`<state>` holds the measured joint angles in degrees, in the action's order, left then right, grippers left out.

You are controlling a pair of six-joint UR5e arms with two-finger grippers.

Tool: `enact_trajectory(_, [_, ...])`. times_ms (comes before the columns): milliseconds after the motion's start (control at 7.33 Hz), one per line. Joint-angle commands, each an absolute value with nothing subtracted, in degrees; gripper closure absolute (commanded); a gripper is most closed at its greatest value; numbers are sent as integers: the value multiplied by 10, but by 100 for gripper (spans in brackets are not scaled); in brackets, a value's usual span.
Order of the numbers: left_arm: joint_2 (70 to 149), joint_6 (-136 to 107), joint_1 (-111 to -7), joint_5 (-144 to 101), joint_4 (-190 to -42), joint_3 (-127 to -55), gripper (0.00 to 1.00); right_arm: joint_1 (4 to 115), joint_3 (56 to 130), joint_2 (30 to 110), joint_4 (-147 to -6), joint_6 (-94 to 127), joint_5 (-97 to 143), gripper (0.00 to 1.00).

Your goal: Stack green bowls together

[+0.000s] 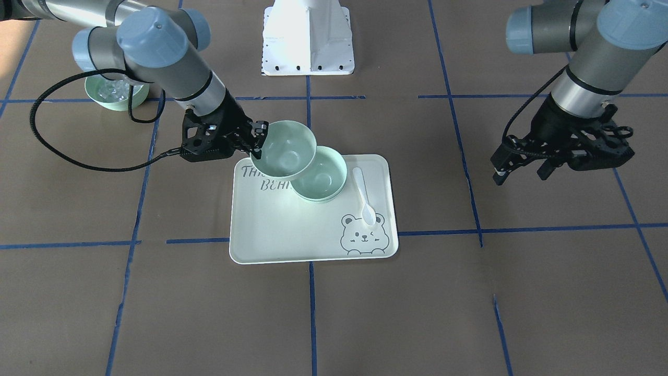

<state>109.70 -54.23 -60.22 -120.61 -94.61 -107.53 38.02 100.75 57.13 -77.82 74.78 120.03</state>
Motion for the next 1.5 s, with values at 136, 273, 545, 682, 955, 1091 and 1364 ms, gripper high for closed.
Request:
enact_trajectory(136, [1048,-450,-642,-1216,-947,-1080,0,361,953,514,-801,751,1170,100])
enact_trajectory(273, [1033,-423,-658,-1217,-947,-1080,0,357,949,510,-800,751,1163,100])
enact_trajectory(545, [1008,-357,-683,-1217,-948,-1078,0,352,936,498,-800,754,1161,100])
enact_trajectory(682, [1006,-346,-690,-1217,-948,-1074,0,352,934,497,-797,754,1161,91])
enact_trajectory(955, [995,-331,-697,-1217,-950,-1075,0,342,934,493,-792,788,1123,0])
enact_trajectory(1091, [994,-330,-701,-1217,-950,-1074,0,339,934,494,-790,787,1120,0])
enact_trajectory(1364, [994,-330,-701,-1217,-950,-1072,0,358,945,499,-794,782,1129,0])
